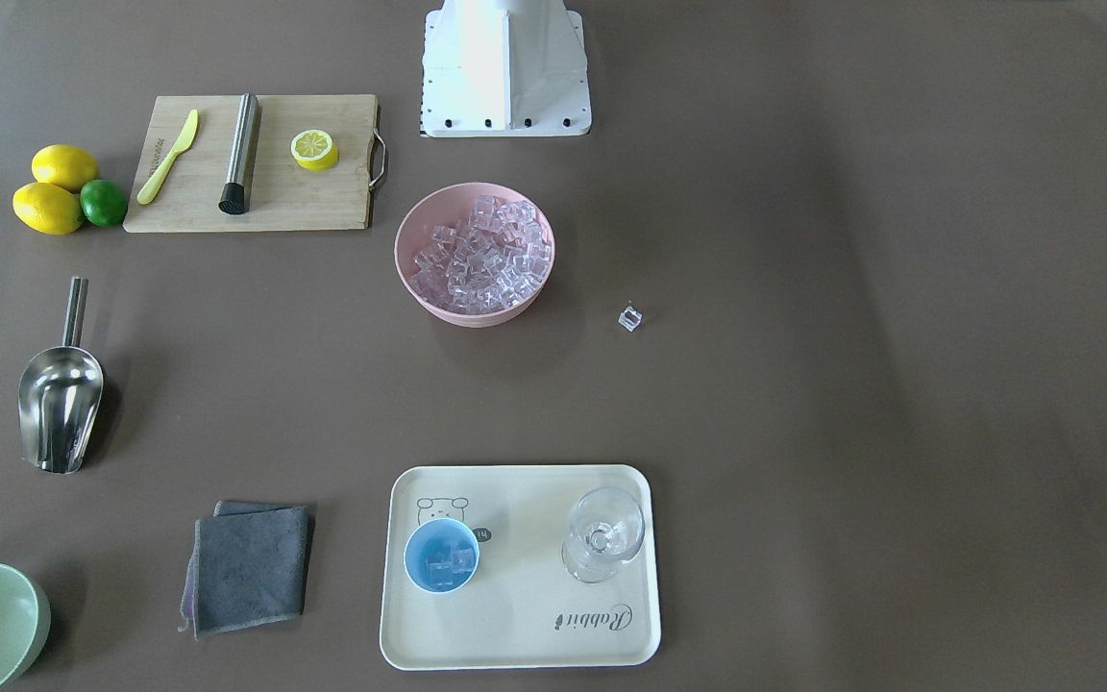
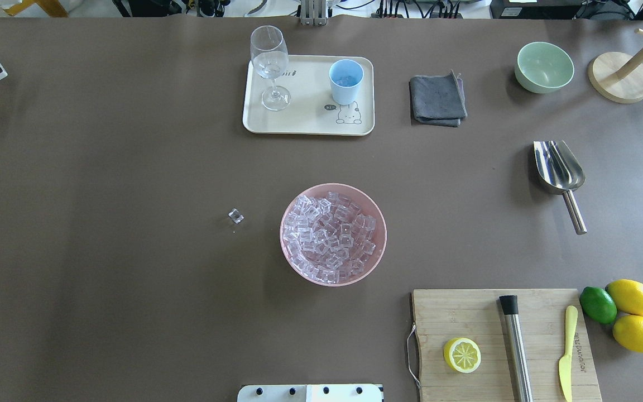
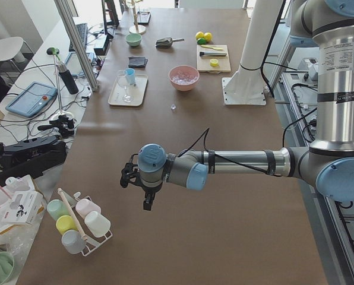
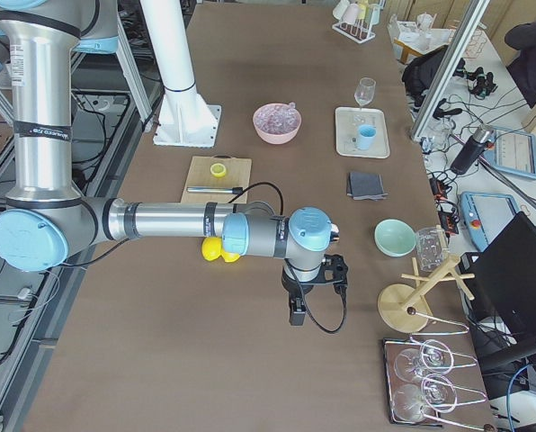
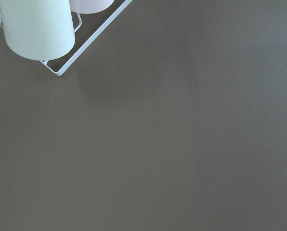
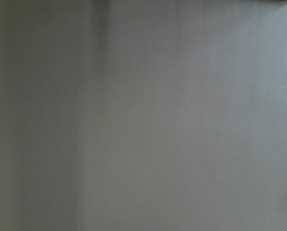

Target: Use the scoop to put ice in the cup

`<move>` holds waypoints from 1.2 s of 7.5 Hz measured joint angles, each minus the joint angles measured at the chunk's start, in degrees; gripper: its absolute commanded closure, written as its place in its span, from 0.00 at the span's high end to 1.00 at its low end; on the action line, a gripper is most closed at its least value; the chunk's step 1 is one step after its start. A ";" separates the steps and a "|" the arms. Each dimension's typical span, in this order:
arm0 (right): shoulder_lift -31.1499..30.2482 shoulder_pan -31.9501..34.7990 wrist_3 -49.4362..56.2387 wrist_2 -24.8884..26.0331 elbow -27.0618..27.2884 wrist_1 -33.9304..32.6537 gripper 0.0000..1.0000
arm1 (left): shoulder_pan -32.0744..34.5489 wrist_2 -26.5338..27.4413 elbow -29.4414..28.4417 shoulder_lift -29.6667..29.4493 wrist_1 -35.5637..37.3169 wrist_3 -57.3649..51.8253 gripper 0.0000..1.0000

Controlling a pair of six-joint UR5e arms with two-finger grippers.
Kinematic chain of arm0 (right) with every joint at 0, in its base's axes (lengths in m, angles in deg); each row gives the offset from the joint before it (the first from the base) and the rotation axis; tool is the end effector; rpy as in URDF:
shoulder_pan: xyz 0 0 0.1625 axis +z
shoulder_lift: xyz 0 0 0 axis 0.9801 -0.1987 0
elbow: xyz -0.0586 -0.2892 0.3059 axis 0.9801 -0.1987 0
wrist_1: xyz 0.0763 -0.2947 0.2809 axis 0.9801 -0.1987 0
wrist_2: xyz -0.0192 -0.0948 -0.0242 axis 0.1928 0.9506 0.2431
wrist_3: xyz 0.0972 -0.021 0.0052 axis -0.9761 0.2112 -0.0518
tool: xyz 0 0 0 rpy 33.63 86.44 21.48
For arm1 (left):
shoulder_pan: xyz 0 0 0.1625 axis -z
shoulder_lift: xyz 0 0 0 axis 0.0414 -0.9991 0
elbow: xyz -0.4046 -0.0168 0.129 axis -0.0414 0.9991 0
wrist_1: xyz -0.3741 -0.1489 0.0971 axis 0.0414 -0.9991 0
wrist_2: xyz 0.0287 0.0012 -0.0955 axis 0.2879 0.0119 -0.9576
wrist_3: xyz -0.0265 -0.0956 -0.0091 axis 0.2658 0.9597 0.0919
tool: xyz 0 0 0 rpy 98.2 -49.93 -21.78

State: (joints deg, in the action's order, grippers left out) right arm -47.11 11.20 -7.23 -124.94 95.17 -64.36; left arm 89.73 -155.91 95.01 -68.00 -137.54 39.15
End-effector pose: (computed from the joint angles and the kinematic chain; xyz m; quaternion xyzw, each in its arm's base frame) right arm 0.0699 -0.4654 0.6534 -0.0053 -0.3260 -0.0362 0.9447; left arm -0.0382 -0.4748 0.6462 0.0838 0.4047 0.0307 0.9101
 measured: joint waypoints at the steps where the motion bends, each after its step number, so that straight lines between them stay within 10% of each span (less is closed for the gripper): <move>1: 0.00 0.00 0.06 0.01 0.00 0.04 1.00 | 0.00 -0.03 0.01 0.29 0.01 0.00 0.98; 9: 4.48 -0.43 -0.16 -1.25 2.23 -0.52 1.00 | -0.01 0.07 -0.96 0.50 -0.05 0.08 0.98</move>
State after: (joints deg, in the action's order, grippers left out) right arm -42.63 10.77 -7.39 -126.19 97.40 -64.88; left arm 89.72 -155.84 94.05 -67.49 -137.59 39.23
